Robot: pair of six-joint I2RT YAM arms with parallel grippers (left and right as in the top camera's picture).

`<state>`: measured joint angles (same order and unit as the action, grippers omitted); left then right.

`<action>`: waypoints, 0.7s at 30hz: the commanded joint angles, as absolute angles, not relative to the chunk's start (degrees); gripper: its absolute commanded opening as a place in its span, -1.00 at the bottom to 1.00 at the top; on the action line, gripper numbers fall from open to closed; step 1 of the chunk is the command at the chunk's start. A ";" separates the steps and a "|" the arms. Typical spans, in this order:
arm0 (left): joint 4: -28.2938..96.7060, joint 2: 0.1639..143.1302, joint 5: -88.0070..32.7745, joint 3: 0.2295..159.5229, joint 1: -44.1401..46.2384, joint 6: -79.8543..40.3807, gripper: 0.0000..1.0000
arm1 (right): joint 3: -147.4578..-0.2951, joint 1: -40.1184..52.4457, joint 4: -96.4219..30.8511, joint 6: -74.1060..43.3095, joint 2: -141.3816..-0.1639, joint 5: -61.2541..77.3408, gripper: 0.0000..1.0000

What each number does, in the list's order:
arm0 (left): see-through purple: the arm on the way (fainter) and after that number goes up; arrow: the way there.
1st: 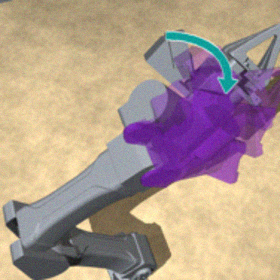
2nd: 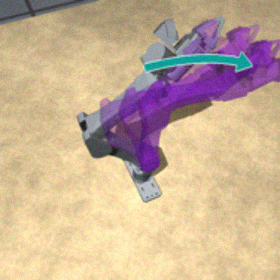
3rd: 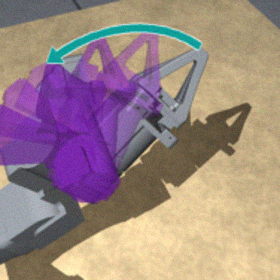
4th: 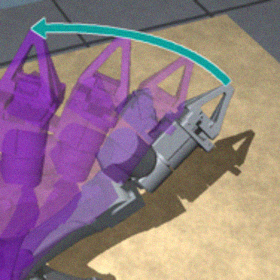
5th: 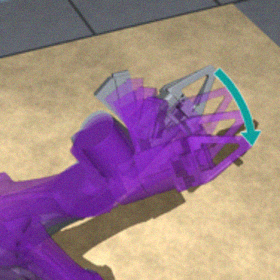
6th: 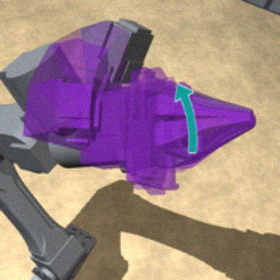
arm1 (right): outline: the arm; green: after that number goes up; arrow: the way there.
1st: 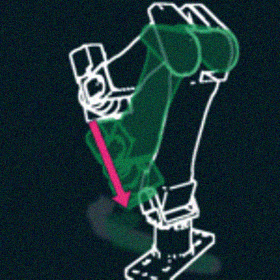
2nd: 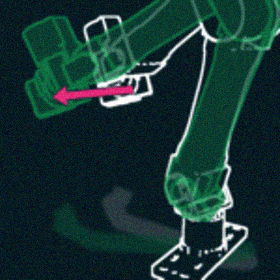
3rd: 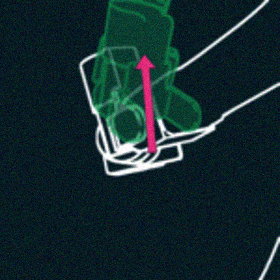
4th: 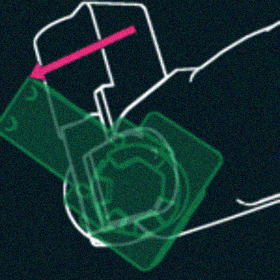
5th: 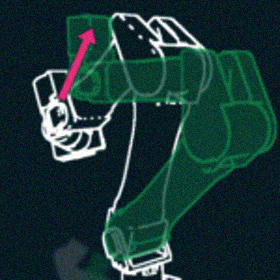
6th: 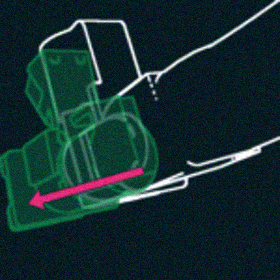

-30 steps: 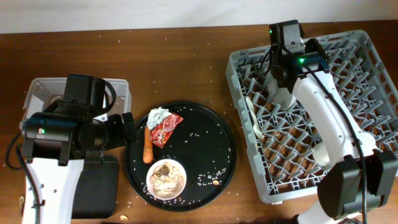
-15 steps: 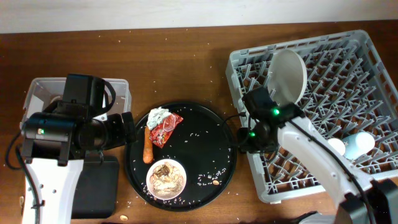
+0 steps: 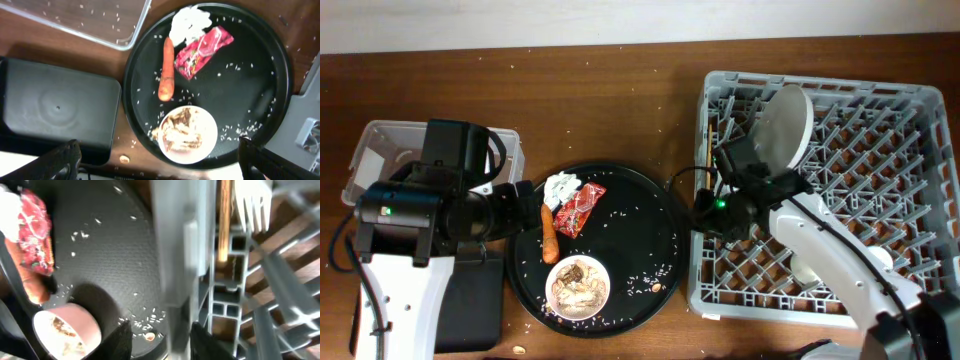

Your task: Sort waste into correct bins and load items into the dishwasher rack

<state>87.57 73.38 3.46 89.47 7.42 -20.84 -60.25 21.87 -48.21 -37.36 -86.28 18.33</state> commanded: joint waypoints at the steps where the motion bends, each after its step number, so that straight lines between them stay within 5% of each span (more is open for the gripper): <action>1: 87.50 73.03 3.90 89.95 7.22 -21.19 0.98 | -71.48 22.55 -61.34 -28.34 -83.26 7.09 -0.17; 5: 87.50 73.03 3.90 89.95 7.22 -21.19 0.98 | -72.16 26.96 -62.24 -21.04 -83.33 14.20 -0.21; 6: 87.53 73.03 3.90 89.95 7.22 -21.19 0.98 | -72.03 29.89 -61.49 -23.11 -84.07 13.91 -0.52; 10: 87.50 73.03 3.90 89.95 7.22 -21.19 0.98 | -65.17 36.80 -59.70 -33.56 -90.67 9.37 -0.92; 18: 87.15 73.03 3.90 89.95 7.22 -21.19 0.98 | -65.43 35.22 -65.47 -32.88 -89.19 5.39 -0.88; 21: 87.11 73.03 3.90 89.95 7.22 -21.19 0.98 | -65.98 35.24 -64.60 -26.33 -88.49 7.18 -0.68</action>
